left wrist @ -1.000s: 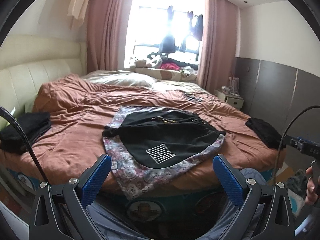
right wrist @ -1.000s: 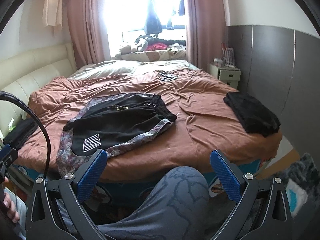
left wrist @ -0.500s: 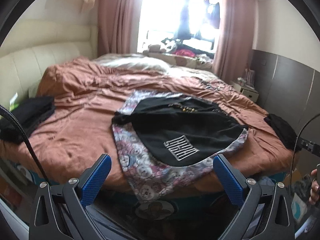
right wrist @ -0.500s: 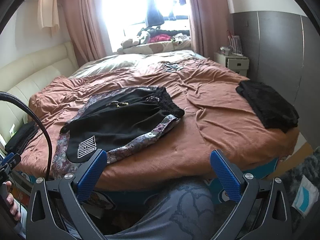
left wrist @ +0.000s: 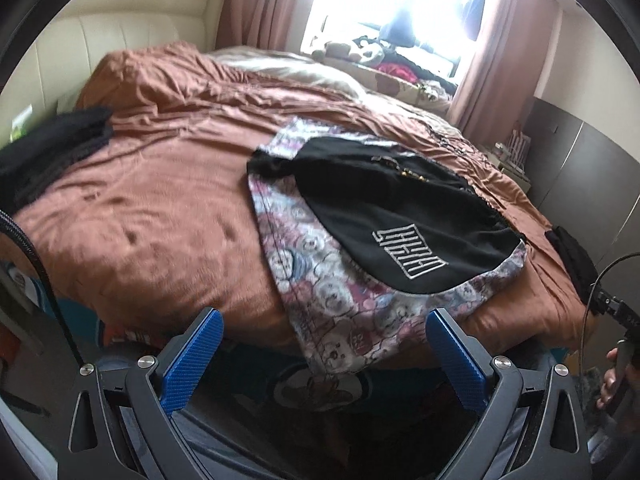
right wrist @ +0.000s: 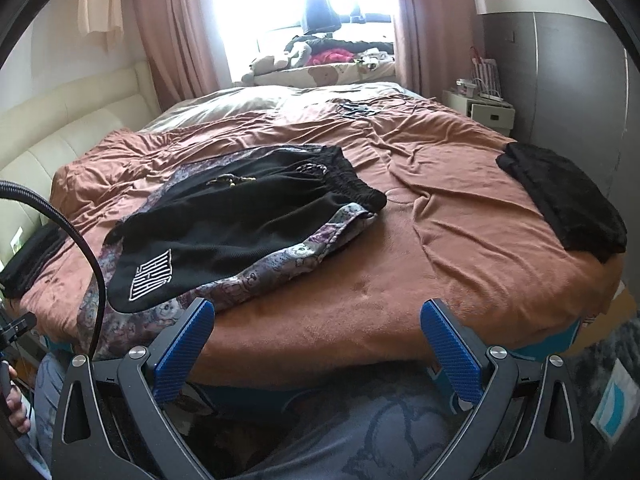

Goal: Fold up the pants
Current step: 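Grasp the bear-print hem of the shorts with the left gripper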

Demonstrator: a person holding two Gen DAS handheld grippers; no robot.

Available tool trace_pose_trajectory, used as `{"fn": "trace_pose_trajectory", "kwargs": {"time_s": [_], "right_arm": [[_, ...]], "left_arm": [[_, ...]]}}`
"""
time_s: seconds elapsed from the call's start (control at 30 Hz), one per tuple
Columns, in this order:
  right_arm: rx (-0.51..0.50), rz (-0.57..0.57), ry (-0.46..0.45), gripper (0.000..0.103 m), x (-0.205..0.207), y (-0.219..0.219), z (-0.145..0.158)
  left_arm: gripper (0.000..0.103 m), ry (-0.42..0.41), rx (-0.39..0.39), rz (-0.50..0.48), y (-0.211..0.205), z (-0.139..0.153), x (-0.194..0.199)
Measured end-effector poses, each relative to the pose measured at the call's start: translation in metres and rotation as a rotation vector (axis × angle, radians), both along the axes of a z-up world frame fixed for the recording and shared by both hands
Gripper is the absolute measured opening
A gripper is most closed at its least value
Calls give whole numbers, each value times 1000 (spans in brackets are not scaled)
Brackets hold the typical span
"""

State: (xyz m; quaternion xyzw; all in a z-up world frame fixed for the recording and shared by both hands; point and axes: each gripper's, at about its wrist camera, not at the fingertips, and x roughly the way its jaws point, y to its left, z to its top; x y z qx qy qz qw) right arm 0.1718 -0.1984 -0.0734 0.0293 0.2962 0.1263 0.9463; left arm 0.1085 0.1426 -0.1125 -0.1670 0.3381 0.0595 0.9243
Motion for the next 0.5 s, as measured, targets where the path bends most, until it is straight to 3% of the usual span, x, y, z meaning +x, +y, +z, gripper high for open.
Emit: {"fn": "trace_pose_trajectory", "kwargs": {"time_s": [0.33, 0.5], "right_arm": [[22, 9, 53, 103, 25, -9, -17], [42, 38, 104, 103, 36, -9, -23]], "left_arm": [[82, 95, -135, -58, 6, -39, 28], [79, 131, -217, -71, 10, -56, 37]]}}
